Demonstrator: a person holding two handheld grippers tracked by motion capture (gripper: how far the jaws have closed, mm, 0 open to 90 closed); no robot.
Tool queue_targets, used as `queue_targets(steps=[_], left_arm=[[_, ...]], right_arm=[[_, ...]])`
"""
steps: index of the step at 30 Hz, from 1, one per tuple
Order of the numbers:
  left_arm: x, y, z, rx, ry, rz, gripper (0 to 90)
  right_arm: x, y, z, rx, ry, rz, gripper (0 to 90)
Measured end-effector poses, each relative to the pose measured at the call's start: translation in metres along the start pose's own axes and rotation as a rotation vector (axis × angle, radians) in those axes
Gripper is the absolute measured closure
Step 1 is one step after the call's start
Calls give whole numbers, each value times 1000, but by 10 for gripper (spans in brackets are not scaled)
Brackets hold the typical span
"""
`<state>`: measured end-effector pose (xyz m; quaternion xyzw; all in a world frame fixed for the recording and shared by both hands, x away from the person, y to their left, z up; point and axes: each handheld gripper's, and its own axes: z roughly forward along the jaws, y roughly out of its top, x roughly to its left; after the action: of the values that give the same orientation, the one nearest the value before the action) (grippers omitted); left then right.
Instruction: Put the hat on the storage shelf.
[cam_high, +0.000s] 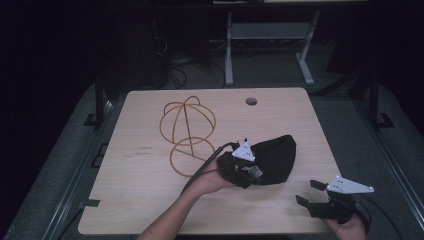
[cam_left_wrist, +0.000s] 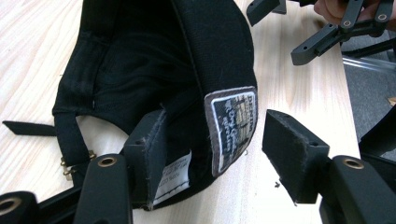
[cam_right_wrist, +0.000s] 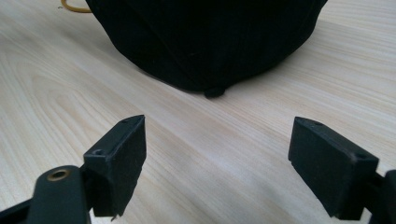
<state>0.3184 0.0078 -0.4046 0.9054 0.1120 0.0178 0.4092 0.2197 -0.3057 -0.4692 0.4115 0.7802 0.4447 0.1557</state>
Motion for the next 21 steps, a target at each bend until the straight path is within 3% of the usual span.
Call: queue_targets(steps=[3, 6, 8, 13, 21], left_arm=[[-1, 1, 1, 7, -8, 14, 455], [-2, 0, 2, 15, -18, 43, 610], [-3, 1, 1, 15, -28, 57, 656], [-6, 7, 2, 34, -43, 98, 697], [-10, 21, 0, 13, -67, 132, 778]], right_arm=[[1, 0, 0, -6, -2, -5, 188], [0, 1, 0, -15, 0, -4, 187], [-1, 1, 0, -21, 3, 2, 187], [0, 2, 0, -34, 9, 5, 187], [3, 7, -1, -69, 38, -7, 223]])
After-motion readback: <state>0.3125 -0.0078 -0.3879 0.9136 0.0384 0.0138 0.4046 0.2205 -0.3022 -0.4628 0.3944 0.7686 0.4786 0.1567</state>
